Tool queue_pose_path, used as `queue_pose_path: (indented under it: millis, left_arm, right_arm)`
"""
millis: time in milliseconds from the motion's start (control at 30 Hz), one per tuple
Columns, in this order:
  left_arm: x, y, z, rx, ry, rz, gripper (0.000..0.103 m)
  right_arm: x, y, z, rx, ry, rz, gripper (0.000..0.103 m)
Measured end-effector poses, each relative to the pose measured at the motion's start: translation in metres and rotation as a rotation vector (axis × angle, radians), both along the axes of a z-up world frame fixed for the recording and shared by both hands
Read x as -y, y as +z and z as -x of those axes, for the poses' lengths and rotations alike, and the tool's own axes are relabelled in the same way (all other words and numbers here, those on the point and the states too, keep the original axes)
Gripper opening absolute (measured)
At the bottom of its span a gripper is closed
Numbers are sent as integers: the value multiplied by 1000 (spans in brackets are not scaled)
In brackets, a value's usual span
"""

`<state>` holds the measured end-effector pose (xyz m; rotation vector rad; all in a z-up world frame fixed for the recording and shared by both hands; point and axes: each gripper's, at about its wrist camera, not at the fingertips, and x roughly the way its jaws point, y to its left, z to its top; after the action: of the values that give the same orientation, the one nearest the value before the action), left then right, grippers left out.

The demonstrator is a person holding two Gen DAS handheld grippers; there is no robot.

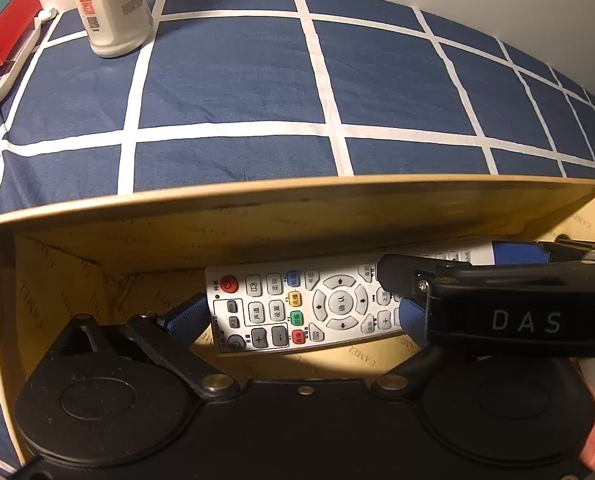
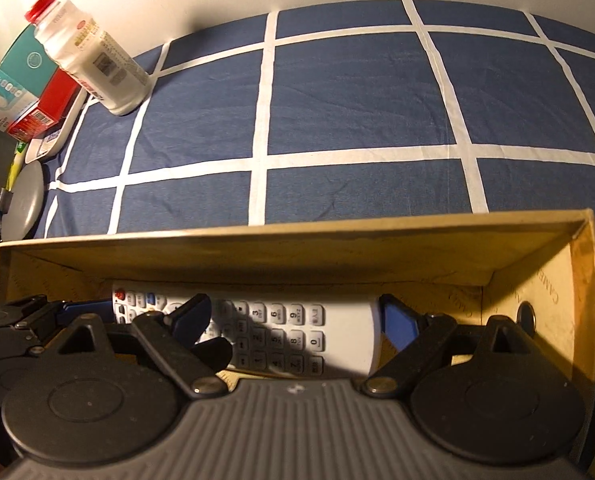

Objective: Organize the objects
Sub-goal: 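Carry the white TV remote with the right gripper into the yellow box, then open the right gripper to drop the remote inside the box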

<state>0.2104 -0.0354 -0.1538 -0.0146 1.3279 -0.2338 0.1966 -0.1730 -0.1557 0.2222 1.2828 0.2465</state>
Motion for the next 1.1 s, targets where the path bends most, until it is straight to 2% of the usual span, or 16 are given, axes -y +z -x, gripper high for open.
queue_pose_path:
  millis: [367, 600, 1100]
  left_arm:
    - [0, -6, -7, -4, 7, -2, 101]
    - [1, 4, -5, 8, 13, -14, 101]
    - [5, 57, 38, 61, 16, -44, 102]
  right_arm:
    - [-1, -6, -8, -7, -4, 11, 90]
    - [2, -1, -5, -13, -28, 8, 96]
    - [7, 55, 34, 61, -22, 2, 97]
